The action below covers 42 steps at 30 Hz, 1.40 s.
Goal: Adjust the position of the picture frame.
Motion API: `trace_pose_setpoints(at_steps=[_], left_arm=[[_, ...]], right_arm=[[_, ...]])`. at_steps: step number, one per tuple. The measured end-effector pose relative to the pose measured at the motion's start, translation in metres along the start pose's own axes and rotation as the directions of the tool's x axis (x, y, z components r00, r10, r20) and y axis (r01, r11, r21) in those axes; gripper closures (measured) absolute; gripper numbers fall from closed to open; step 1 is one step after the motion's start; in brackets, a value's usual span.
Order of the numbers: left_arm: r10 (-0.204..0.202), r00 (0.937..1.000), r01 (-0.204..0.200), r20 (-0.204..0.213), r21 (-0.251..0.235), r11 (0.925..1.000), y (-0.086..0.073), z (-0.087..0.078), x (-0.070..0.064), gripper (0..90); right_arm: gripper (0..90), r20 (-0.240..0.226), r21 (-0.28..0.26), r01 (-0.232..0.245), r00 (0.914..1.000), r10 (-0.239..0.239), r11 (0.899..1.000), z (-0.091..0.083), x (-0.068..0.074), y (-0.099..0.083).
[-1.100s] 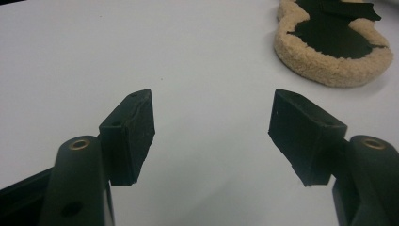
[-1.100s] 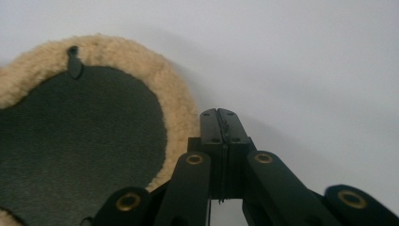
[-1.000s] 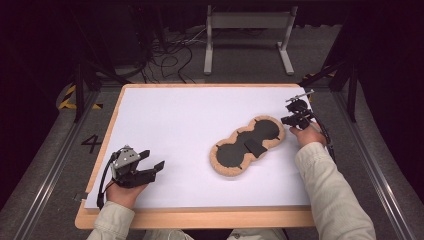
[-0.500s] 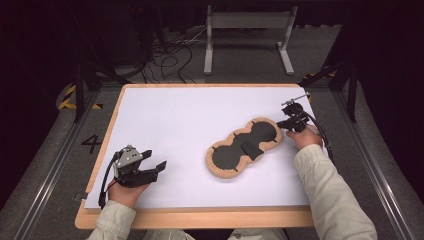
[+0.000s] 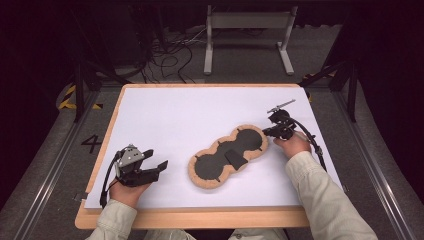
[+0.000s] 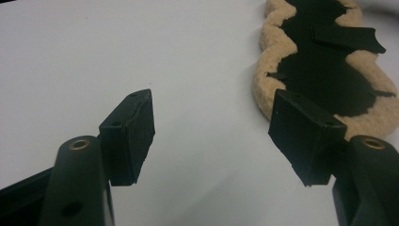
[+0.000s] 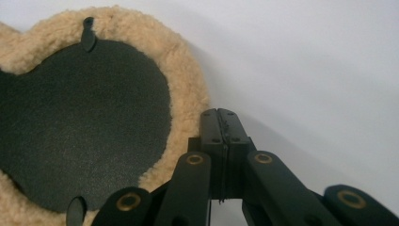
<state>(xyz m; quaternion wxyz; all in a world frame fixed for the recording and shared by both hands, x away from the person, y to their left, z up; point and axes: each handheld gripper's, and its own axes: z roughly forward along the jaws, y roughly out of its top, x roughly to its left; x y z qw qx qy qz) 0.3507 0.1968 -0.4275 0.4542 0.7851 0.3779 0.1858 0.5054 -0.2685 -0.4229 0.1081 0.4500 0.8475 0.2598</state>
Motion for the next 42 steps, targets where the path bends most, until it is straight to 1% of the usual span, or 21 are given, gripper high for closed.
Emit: trace_pose_setpoints(at_steps=[4,6,9,11,14,16,17,18,23,24,28,30,32,35,36,37,38,39,40,41,42], left_arm=[[0.01,0.9995,-0.01,0.03,0.002,1.0,0.003,0.001,-0.004,34.7],[0.019,0.9981,-0.019,0.058,0.003,0.9998,0.005,0.002,-0.007,39.3],[0.03,0.992,-0.033,0.122,0.024,0.9992,0.007,0.004,-0.015,48.4],[0.059,0.9865,-0.065,0.152,0.033,0.9973,0.01,0.006,-0.021,55.6],[0.104,0.9723,-0.112,0.209,0.027,0.9933,0.013,0.007,-0.032,68.8],[0.149,0.954,-0.162,0.26,0.029,0.9864,0.015,0.009,-0.039,83.9],[0.167,0.9494,-0.181,0.266,0.028,0.9831,0.016,0.009,-0.042,89.6],[0.174,0.942,-0.191,0.287,0.033,0.981,0.017,0.01,-0.047,89.9],[0.192,0.9223,-0.212,0.335,0.023,0.9771,0.021,0.013,-0.059,90.0],[0.196,0.9155,-0.219,0.351,0.025,0.9755,0.022,0.014,-0.061,90.0],[0.211,0.8927,-0.247,0.398,0.04,0.9681,0.024,0.018,-0.07,90.0],[0.224,0.8801,-0.271,0.418,0.055,0.961,0.024,0.021,-0.075,90.0],[0.242,0.8665,-0.297,0.437,0.063,0.9527,0.024,0.023,-0.08,90.0],[0.26,0.8394,-0.337,0.477,0.081,0.9381,0.025,0.026,-0.086,90.0],[0.26,0.8394,-0.337,0.477,0.081,0.9381,0.025,0.026,-0.086,90.0],[0.265,0.8305,-0.351,0.49,0.091,0.9319,0.025,0.027,-0.088,90.0],[0.263,0.8174,-0.365,0.513,0.109,0.9245,0.025,0.029,-0.089,90.0],[0.267,0.8131,-0.377,0.517,0.118,0.9186,0.025,0.031,-0.091,90.0],[0.267,0.8131,-0.377,0.517,0.118,0.9186,0.025,0.031,-0.091,90.0],[0.262,0.8047,-0.389,0.533,0.14,0.9104,0.025,0.034,-0.093,90.0],[0.262,0.8047,-0.389,0.533,0.14,0.9104,0.025,0.034,-0.093,90.0]], right_arm=[[90.0,-0.009,0.003,0.034,0.9994,-0.034,0.999,0.001,0.013,0.001],[90.0,0.0,-0.023,0.037,0.9993,-0.037,0.999,0.0,0.013,-0.001],[88.5,0.053,-0.047,0.0,0.9986,0.002,0.999,-0.005,0.009,-0.003],[88.1,0.057,-0.079,-0.027,0.9979,0.032,0.997,-0.01,0.006,-0.005],[88.2,0.057,-0.123,-0.015,0.9982,0.022,0.992,-0.02,0.01,-0.008],[88.2,0.061,-0.153,0.001,0.9981,0.008,0.988,-0.026,0.015,-0.01],[88.2,0.06,-0.16,0.006,0.9982,0.004,0.987,-0.028,0.016,-0.012],[87.8,0.06,-0.158,0.007,0.9982,0.003,0.987,-0.029,0.018,-0.012],[87.5,0.069,-0.171,0.021,0.9976,-0.009,0.985,-0.039,0.021,-0.015],[87.7,0.066,-0.178,0.018,0.9978,-0.007,0.984,-0.04,0.022,-0.016],[87.7,0.05,-0.232,0.03,0.9986,-0.018,0.972,-0.053,0.026,-0.024],[87.4,0.004,-0.258,0.01,1.0,-0.009,0.966,-0.056,0.026,-0.03],[87.4,-0.01,-0.256,0.011,0.9998,-0.014,0.967,-0.057,0.026,-0.033],[87.0,-0.024,-0.268,0.003,0.9997,-0.009,0.963,-0.064,0.026,-0.038],[87.0,-0.024,-0.268,0.003,0.9997,-0.009,0.963,-0.064,0.026,-0.038],[87.0,-0.026,-0.274,0.002,0.9996,-0.01,0.962,-0.066,0.026,-0.039],[86.8,-0.028,-0.286,0.002,0.9996,-0.01,0.958,-0.071,0.027,-0.04],[86.7,-0.03,-0.291,0.001,0.9995,-0.01,0.957,-0.073,0.027,-0.041],[86.7,-0.03,-0.291,0.001,0.9995,-0.01,0.957,-0.073,0.027,-0.041],[86.8,-0.032,-0.299,0.002,0.9994,-0.012,0.954,-0.075,0.028,-0.043],[86.8,-0.032,-0.299,0.002,0.9994,-0.012,0.954,-0.076,0.028,-0.043]])
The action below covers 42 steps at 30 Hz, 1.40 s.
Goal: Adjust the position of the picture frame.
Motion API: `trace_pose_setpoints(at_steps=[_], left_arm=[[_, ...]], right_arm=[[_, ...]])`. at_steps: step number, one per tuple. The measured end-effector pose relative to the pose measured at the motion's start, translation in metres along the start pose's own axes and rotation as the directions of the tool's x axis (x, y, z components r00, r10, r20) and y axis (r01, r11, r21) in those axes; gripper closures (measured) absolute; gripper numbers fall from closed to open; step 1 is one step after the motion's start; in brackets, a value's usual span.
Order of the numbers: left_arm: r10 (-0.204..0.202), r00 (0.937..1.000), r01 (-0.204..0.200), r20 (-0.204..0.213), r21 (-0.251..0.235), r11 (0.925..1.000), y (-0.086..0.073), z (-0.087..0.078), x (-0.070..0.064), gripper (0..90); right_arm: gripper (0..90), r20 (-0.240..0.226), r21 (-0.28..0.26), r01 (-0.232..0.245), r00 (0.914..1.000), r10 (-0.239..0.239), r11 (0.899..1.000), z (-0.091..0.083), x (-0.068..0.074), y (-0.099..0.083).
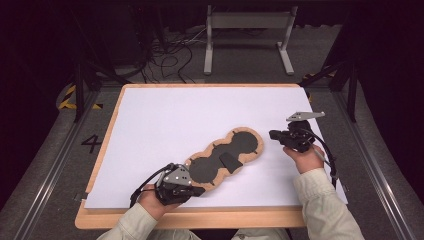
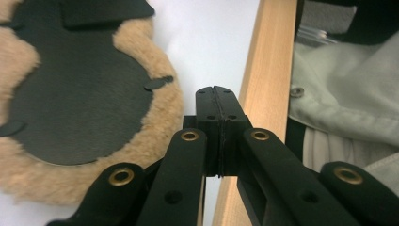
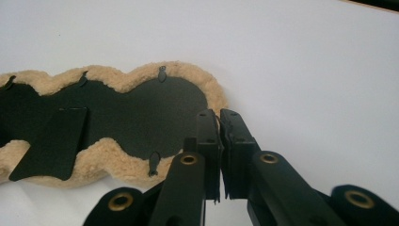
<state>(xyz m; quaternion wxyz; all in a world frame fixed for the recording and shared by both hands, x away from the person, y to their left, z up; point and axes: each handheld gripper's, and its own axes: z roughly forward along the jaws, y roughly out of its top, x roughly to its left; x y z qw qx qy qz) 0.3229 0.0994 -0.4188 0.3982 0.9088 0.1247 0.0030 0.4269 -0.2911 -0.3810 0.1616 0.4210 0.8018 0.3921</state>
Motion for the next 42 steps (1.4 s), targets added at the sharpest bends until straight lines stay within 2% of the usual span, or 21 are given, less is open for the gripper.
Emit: trace_pose_setpoints(at_steps=[6,13,16,17,19,20,22,24,27,28,29,32,33,35,36,38,41,42], left_arm=[[-0.001,0.9997,-0.001,0.025,0.094,0.9956,0.001,0.014,0.001,90.0],[-0.03,0.9993,0.026,0.024,0.153,0.9879,0.003,0.03,0.006,90.0],[-0.021,0.9995,0.024,-0.023,0.162,0.9865,0.004,0.036,0.007,90.0],[-0.004,0.9982,0.015,-0.06,0.178,0.9838,0.004,0.038,0.008,90.0],[-0.007,0.9969,0.021,-0.078,0.174,0.9845,0.004,0.037,0.009,90.0],[0.005,0.9942,0.015,-0.107,0.184,0.9828,0.004,0.036,0.01,90.0],[-0.001,0.9927,0.023,-0.121,0.184,0.9826,0.003,0.035,0.012,90.0],[-0.006,0.9877,0.035,-0.156,0.181,0.9829,0.002,0.035,0.017,90.0],[-0.031,0.9823,0.063,-0.185,0.171,0.9833,0.001,0.033,0.024,90.0],[-0.031,0.9823,0.063,-0.185,0.171,0.9833,0.001,0.033,0.024,90.0],[-0.044,0.977,0.079,-0.208,0.162,0.9836,0.0,0.032,0.03,90.0],[-0.054,0.9671,0.093,-0.249,0.149,0.9845,-0.001,0.032,0.037,90.0],[-0.054,0.9671,0.093,-0.249,0.149,0.9845,-0.001,0.032,0.037,90.0],[-0.069,0.9605,0.109,-0.269,0.135,0.9848,-0.002,0.031,0.043,90.0],[-0.086,0.954,0.124,-0.287,0.118,0.9852,-0.003,0.032,0.046,90.0],[-0.117,0.9456,0.153,-0.303,0.098,0.9833,-0.005,0.031,0.052,90.0],[-0.139,0.9292,0.17,-0.343,0.062,0.9836,-0.007,0.032,0.061,90.0],[-0.145,0.9275,0.174,-0.345,0.055,0.9831,-0.007,0.032,0.063,90.0]], right_arm=[[86.8,-0.018,-0.007,-0.024,0.9996,0.023,1.0,0.0,-0.003,-0.004],[86.5,-0.012,0.0,-0.026,0.9996,0.026,1.0,0.001,-0.004,-0.008],[86.3,-0.011,0.004,-0.025,0.9996,0.025,1.0,0.001,-0.004,-0.009],[86.2,-0.012,0.004,-0.026,0.9996,0.026,1.0,0.001,-0.004,-0.009],[86.2,-0.014,0.004,-0.026,0.9995,0.027,1.0,0.001,-0.004,-0.01],[86.2,-0.015,0.004,-0.027,0.9995,0.027,1.0,0.001,-0.004,-0.011],[86.2,-0.011,0.006,-0.027,0.9996,0.027,1.0,0.0,-0.004,-0.012],[86.2,-0.009,0.006,-0.027,0.9996,0.027,1.0,-0.001,-0.004,-0.013],[86.1,-0.005,0.007,-0.021,0.9998,0.021,1.0,-0.003,-0.002,-0.013],[86.1,-0.005,0.007,-0.021,0.9998,0.021,1.0,-0.003,-0.002,-0.013],[86.1,-0.001,0.008,-0.017,0.9998,0.017,1.0,-0.004,-0.001,-0.013],[86.1,0.005,0.01,-0.01,0.9999,0.01,1.0,-0.006,0.0,-0.015],[86.1,0.005,0.01,-0.01,0.9999,0.01,1.0,-0.006,0.0,-0.015],[86.2,0.008,0.012,-0.007,0.9999,0.007,1.0,-0.007,0.001,-0.016],[86.2,0.007,0.012,-0.006,1.0,0.006,1.0,-0.008,0.001,-0.016],[86.5,0.009,0.014,-0.004,1.0,0.004,1.0,-0.009,0.003,-0.017],[87.0,0.014,0.021,0.005,0.9999,-0.005,1.0,-0.01,0.005,-0.018],[87.3,0.014,0.023,0.009,0.9999,-0.009,1.0,-0.01,0.006,-0.018]])
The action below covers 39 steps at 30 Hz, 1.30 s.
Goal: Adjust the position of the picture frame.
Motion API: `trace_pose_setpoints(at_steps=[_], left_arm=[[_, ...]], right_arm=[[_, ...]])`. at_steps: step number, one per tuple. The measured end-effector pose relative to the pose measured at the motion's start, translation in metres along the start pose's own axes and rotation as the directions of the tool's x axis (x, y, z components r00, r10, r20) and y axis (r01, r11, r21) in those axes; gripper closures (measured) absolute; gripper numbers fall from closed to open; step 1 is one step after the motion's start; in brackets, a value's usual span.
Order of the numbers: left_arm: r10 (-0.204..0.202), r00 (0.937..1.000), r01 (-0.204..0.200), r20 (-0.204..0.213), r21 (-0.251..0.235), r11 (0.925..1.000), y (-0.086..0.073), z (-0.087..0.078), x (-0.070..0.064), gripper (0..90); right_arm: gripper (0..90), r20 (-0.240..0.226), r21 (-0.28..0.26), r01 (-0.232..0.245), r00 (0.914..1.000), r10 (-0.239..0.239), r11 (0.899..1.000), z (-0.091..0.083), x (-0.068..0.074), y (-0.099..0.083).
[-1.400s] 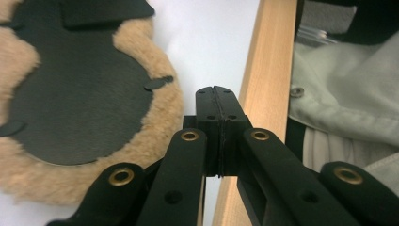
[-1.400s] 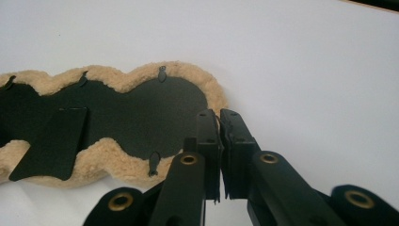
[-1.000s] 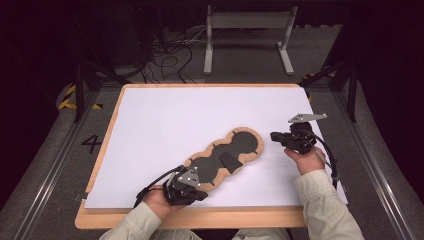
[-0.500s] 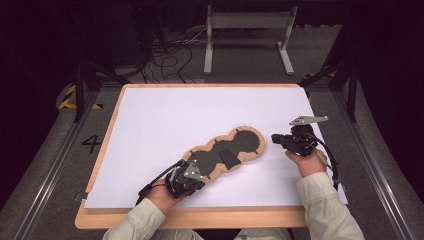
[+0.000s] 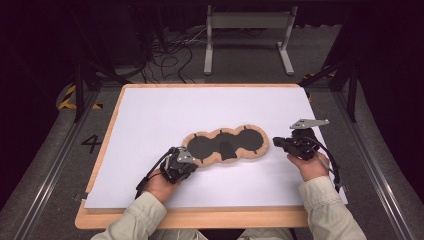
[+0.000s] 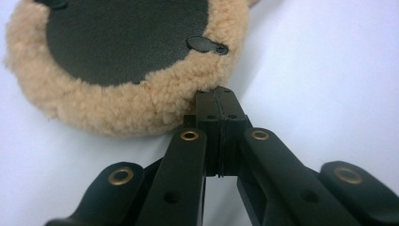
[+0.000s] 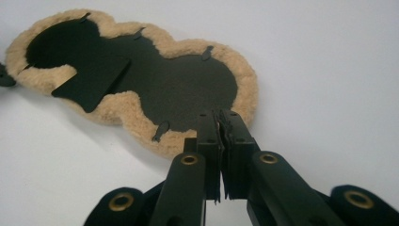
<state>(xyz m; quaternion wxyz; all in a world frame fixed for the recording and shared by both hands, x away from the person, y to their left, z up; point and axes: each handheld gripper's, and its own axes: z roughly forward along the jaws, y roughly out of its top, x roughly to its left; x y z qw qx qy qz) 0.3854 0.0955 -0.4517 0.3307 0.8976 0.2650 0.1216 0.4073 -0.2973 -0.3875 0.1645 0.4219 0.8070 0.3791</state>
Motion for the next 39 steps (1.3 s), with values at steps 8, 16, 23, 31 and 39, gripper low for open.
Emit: trace_pose_setpoints(at_steps=[8,16,23,31,39], left_arm=[[-0.074,0.9965,0.076,0.039,-0.045,0.9961,-0.01,-0.013,0.01,86.6],[-0.143,0.9893,0.145,0.032,-0.108,0.9835,-0.026,-0.035,0.02,83.5],[-0.158,0.9874,0.156,0.007,-0.184,0.9704,-0.04,-0.054,0.023,77.3],[-0.156,0.9873,0.146,-0.029,-0.22,0.9645,-0.051,-0.066,0.019,74.4],[-0.164,0.9859,0.153,-0.031,-0.227,0.9617,-0.06,-0.072,0.017,72.9]], right_arm=[[90.0,-0.009,0.03,0.042,0.9991,-0.042,0.999,0.014,0.006,0.015],[90.0,-0.011,0.096,0.083,0.9965,-0.083,0.992,0.041,0.01,0.052],[90.0,-0.003,0.168,0.072,0.9974,-0.072,0.983,0.08,0.003,0.082],[90.0,0.051,0.23,0.031,0.9977,-0.044,0.973,0.118,-0.011,0.094],[90.0,0.081,0.32,-0.055,0.9962,0.03,0.946,0.148,-0.03,0.084]])
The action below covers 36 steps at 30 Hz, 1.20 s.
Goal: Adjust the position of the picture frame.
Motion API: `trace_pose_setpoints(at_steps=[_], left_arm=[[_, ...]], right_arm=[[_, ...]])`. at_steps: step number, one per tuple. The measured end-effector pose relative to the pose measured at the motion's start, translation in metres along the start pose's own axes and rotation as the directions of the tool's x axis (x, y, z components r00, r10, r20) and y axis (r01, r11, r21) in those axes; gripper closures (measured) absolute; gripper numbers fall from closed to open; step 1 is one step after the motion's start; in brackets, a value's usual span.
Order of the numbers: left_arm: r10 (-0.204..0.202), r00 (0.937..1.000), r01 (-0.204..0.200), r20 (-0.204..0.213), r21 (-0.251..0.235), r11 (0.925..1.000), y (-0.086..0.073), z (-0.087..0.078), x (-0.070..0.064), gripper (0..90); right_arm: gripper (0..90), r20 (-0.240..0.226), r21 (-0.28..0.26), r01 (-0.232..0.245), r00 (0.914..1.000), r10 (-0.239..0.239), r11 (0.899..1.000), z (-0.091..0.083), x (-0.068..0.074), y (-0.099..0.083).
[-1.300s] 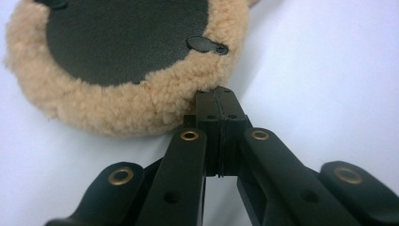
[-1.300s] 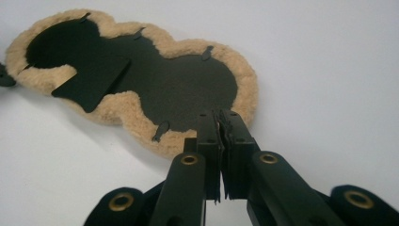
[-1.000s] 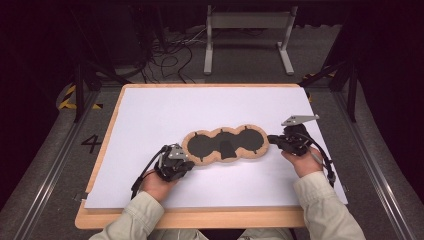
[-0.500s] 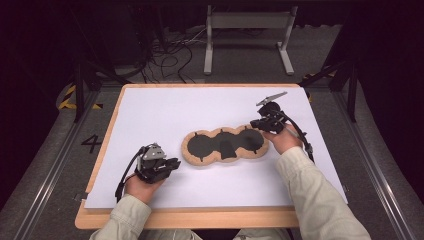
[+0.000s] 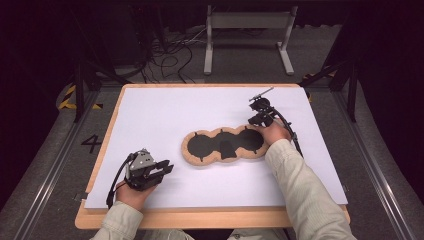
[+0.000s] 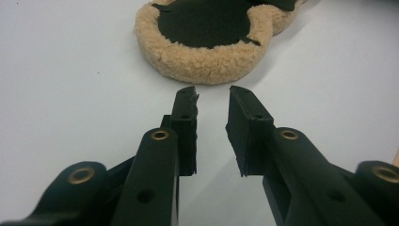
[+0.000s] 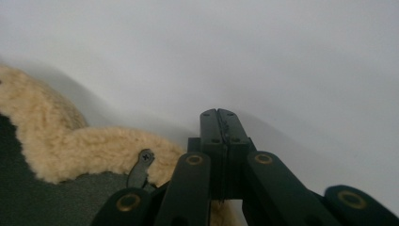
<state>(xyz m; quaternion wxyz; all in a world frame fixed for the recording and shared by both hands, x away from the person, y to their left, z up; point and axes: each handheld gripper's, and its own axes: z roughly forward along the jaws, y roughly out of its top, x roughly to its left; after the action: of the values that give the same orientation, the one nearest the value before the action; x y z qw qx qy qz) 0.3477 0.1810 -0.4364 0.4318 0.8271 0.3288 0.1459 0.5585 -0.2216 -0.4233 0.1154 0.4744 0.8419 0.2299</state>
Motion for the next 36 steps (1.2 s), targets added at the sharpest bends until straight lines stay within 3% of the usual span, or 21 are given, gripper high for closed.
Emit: trace_pose_setpoints(at_steps=[6,12,16,18,20,21,23,24,26,30,36], left_arm=[[-0.006,1.0,0.006,-0.006,-0.005,1.0,0.0,0.0,0.002,72.9],[-0.046,0.9989,0.046,0.005,-0.008,0.9989,0.002,0.003,0.007,72.7],[-0.04,0.9991,0.04,0.013,-0.003,0.9992,0.007,0.006,0.01,71.4],[-0.049,0.9986,0.049,0.02,-0.005,0.9988,0.01,0.007,0.01,70.4],[-0.046,0.9987,0.046,0.022,-0.006,0.9989,0.011,0.008,0.01,68.6],[-0.045,0.9987,0.045,0.022,-0.004,0.999,0.013,0.008,0.01,68.6],[-0.033,0.9991,0.033,0.028,-0.001,0.9995,0.015,0.009,0.011,67.7],[-0.04,0.9986,0.041,0.034,-0.007,0.9992,0.016,0.01,0.013,67.7],[-0.048,0.9982,0.048,0.036,-0.002,0.9988,0.017,0.011,0.015,67.7],[-0.055,0.997,0.055,0.053,0.001,0.9985,0.022,0.01,0.018,64.1],[-0.058,0.9968,0.058,0.054,0.009,0.9983,0.032,0.007,0.018,59.6]], right_arm=[[90.0,-0.024,0.041,-0.014,0.9996,0.015,0.999,-0.003,0.001,-0.005],[90.0,-0.035,0.038,0.005,0.9994,-0.004,0.999,-0.013,0.008,-0.023],[90.0,-0.037,0.033,0.019,0.9992,-0.018,0.999,-0.019,0.014,-0.036],[90.0,-0.019,0.012,0.039,0.9991,-0.038,0.999,-0.023,0.017,-0.04],[90.0,0.03,-0.031,0.051,0.9983,-0.05,0.998,-0.032,0.018,-0.043],[90.0,0.03,-0.031,0.051,0.9983,-0.05,0.998,-0.032,0.018,-0.043],[90.0,0.041,-0.083,0.063,0.9974,-0.06,0.995,-0.046,0.022,-0.045],[90.0,0.011,-0.134,0.069,0.9976,-0.068,0.989,-0.058,0.026,-0.048],[90.0,-0.011,-0.149,0.071,0.9972,-0.074,0.986,-0.064,0.03,-0.05],[90.0,-0.076,-0.186,0.127,0.9868,-0.143,0.974,-0.085,0.051,-0.063],[90.0,-0.12,-0.248,0.146,0.9764,-0.179,0.958,-0.101,0.067,-0.077]])
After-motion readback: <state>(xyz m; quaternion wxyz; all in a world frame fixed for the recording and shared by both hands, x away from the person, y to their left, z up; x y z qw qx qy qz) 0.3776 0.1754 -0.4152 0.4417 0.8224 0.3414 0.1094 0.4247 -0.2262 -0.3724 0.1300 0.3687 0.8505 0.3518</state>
